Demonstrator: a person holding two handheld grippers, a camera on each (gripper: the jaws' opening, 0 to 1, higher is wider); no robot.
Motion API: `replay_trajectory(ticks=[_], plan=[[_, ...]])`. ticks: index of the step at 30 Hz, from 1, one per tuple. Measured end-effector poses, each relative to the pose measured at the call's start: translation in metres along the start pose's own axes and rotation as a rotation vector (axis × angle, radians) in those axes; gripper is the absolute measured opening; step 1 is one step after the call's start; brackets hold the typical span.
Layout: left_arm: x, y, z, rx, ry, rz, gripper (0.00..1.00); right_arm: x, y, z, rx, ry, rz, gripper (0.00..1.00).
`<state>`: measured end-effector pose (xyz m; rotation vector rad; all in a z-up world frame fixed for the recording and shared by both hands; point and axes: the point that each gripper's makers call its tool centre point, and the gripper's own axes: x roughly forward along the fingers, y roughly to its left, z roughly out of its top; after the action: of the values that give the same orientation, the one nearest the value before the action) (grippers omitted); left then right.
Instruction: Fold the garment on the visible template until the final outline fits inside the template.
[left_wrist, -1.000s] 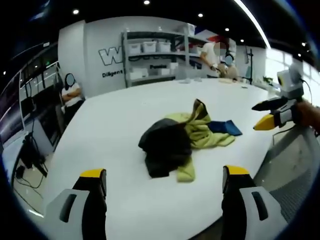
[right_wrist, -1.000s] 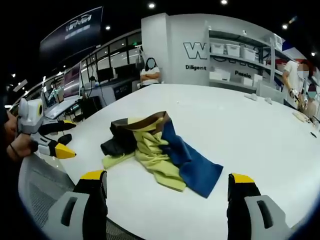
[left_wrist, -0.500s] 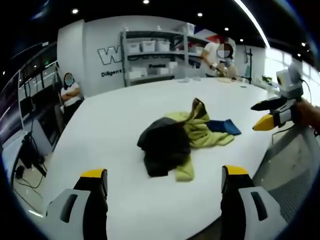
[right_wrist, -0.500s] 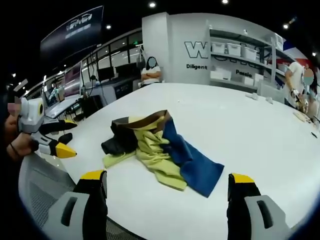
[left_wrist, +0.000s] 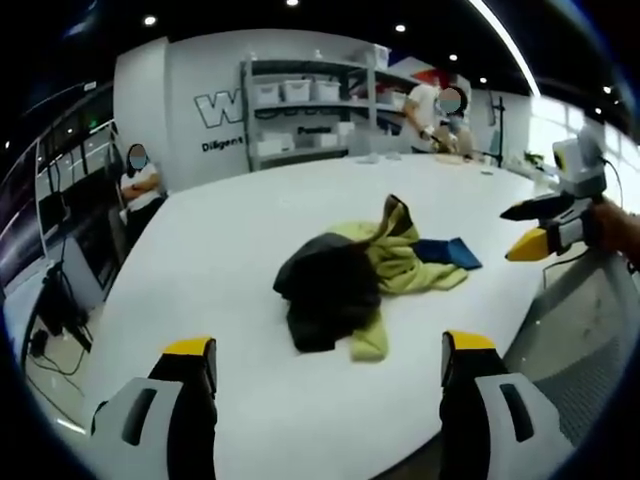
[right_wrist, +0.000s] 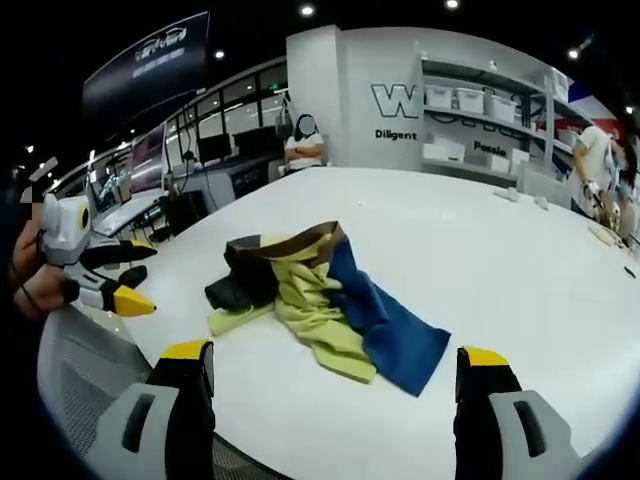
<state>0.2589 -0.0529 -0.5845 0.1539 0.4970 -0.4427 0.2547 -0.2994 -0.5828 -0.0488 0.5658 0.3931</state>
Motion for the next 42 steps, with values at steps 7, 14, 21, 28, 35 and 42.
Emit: replay_trajectory(ticks=[7, 14, 21, 28, 35, 42], plan=[[-0.001, -0.003, 0.006, -0.015, -0.032, -0.017, 0.93, 0.001, 0.001, -0.001, -0.001, 0.004, 0.004, 0.99], [0.0, -0.004, 0.006, -0.014, -0.028, -0.023, 0.92, 0.001, 0.0, 0.0, 0.004, 0.001, 0.0, 0.99], [0.001, -0.007, 0.005, -0.048, -0.026, -0.057, 0.93, 0.002, 0.002, 0.002, -0.023, -0.002, 0.007, 0.99], [0.003, -0.001, 0.006, -0.062, -0.015, -0.063, 0.92, 0.005, 0.002, 0.007, -0.035, 0.004, 0.025, 0.99], [0.009, 0.015, 0.023, -0.041, -0.038, -0.051, 0.89, 0.011, -0.004, 0.029, -0.048, -0.025, 0.043, 0.99], [0.02, 0.028, 0.035, -0.036, -0.038, -0.051, 0.87, 0.021, -0.012, 0.038, -0.057, -0.018, 0.04, 0.99]])
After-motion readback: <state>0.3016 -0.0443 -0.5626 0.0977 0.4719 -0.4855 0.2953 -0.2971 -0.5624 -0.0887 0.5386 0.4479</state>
